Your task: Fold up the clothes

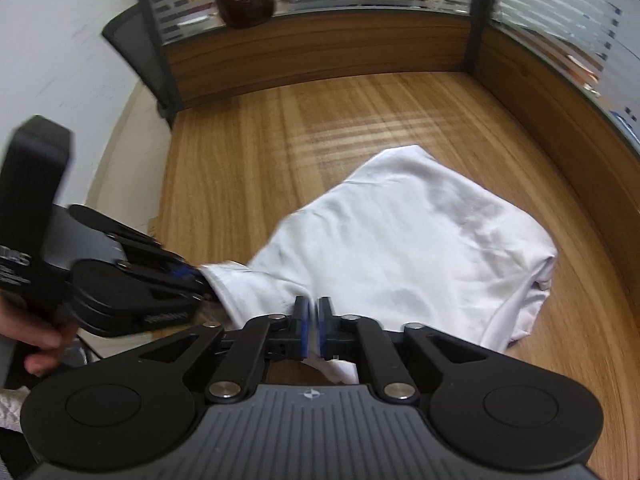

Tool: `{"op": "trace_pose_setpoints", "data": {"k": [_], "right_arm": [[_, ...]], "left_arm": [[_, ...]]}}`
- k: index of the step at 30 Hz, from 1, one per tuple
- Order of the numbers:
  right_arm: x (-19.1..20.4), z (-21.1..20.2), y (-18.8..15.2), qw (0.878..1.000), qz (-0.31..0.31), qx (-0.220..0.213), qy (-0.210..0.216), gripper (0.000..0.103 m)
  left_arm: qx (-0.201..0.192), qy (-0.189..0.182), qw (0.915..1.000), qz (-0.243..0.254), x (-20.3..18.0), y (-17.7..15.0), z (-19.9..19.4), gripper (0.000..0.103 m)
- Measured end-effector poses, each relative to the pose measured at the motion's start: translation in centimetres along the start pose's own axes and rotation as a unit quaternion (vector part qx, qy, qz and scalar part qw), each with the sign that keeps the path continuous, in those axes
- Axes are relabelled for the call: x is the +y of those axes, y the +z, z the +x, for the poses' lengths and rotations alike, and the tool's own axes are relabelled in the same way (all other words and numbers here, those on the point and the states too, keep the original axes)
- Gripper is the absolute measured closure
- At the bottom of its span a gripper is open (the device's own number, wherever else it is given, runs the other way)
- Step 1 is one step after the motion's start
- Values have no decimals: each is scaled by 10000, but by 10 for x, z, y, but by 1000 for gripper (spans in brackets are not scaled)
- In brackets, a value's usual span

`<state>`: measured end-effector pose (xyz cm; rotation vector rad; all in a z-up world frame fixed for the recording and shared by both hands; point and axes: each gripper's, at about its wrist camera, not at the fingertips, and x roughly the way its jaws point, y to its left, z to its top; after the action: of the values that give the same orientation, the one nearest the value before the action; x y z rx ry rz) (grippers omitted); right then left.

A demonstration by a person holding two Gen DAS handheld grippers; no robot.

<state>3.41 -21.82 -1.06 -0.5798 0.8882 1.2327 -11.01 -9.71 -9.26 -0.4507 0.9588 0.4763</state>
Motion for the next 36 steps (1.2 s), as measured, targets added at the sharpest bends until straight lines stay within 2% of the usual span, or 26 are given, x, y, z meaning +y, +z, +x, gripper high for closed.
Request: {"op": "trace_pose_setpoints", "data": {"k": [4, 9, 12, 16, 22, 23, 26, 29, 32, 34, 36], "right_arm": [[-20, 7, -9, 9990, 320, 104, -303, 68], [-31, 23, -24, 9965, 490, 406, -547, 43], [-37, 36, -32, 9918, 859, 625, -704, 42], [-49, 43, -29, 9850, 1432, 529, -805, 42], [-72, 63, -19, 9717, 2251, 377, -603, 42], [-74, 66, -19, 9700, 2333, 371, -570, 45], [-78, 77, -15, 9627, 2644, 412, -403, 98], [-76, 67, -13, 9605, 2727, 257, -487, 98], [-77, 30, -14, 9550, 2908, -86, -584, 99], [-81, 12, -13, 9515, 3009, -198, -608, 99], [-84, -19, -14, 9470, 3107, -396, -721, 99]], "left_arm": [[33, 128, 9999, 24, 20, 9, 1, 98], [15, 241, 9995, 185, 42, 25, -2, 98], [26, 292, 9994, 194, 54, 37, -1, 98], [105, 262, 9990, 344, 67, 53, 4, 98], [122, 129, 9963, 844, 74, 72, 7, 99], [130, 103, 9957, 916, 75, 74, 8, 99], [141, -10, 9927, 1200, 75, 79, 8, 99], [127, -155, 9899, 1405, 73, 81, 4, 99], [91, -392, 9862, 1606, 68, 81, -1, 99], [40, -572, 9816, 1819, 61, 80, -6, 99], [0, -869, 9720, 2181, 48, 76, -15, 99]]}}
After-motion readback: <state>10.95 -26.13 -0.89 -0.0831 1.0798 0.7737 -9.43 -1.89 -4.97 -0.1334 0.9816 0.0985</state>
